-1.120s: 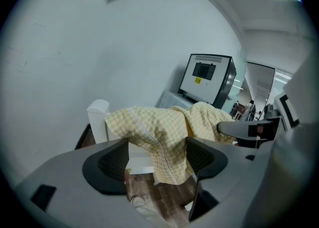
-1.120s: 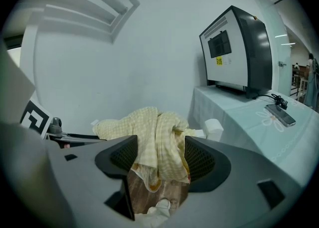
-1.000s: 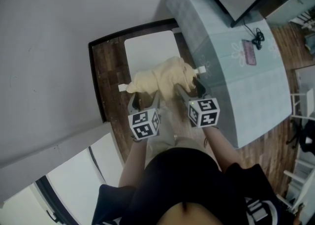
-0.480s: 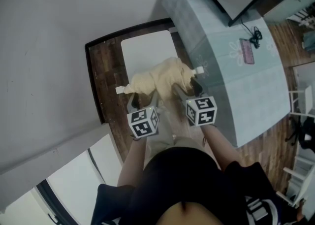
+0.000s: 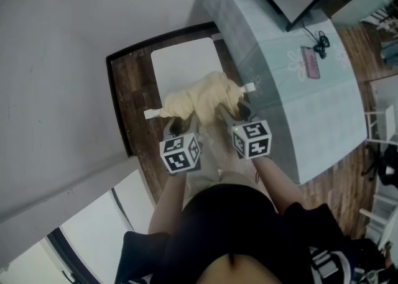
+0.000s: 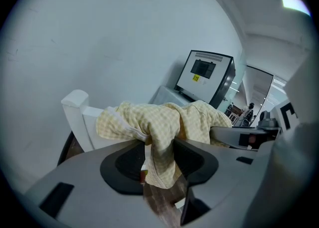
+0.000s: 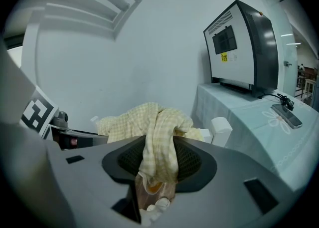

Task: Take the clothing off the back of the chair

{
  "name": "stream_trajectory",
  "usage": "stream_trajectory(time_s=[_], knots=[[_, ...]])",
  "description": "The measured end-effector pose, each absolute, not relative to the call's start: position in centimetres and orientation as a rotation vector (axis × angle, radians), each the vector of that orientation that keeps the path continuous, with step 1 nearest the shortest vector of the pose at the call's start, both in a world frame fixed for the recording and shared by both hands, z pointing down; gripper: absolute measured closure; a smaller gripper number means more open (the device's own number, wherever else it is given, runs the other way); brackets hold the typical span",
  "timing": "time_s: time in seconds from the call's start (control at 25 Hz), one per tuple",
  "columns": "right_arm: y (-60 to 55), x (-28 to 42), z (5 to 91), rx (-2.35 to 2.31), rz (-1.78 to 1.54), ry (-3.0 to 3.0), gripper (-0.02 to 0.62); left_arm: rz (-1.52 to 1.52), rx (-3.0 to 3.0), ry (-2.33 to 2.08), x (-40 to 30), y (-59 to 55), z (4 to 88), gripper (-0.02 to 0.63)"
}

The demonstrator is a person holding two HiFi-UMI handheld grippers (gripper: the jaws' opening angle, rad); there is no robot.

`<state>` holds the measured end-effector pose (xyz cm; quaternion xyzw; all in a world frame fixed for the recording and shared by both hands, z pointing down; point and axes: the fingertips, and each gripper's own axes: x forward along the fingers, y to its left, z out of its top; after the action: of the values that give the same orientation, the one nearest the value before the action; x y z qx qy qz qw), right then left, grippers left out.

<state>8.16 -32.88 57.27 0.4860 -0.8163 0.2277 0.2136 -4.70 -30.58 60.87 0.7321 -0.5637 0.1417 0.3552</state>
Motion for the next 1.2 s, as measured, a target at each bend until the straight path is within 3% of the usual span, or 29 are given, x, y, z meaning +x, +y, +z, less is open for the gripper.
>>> stream_trajectory(time_s=[0.4,1.2], knots=[[-32.3,7.9,56.6,1.342,0.638,-2.276,0.494,0.388,1.928,-1.471,-4.0,-30.4,60.1,0.520],[-28.3,7.4,54.5,1.334,0.627,-2.323,0.506,0.375,1.983,-1.486,-4.2,-26.7,57.7,0.528]])
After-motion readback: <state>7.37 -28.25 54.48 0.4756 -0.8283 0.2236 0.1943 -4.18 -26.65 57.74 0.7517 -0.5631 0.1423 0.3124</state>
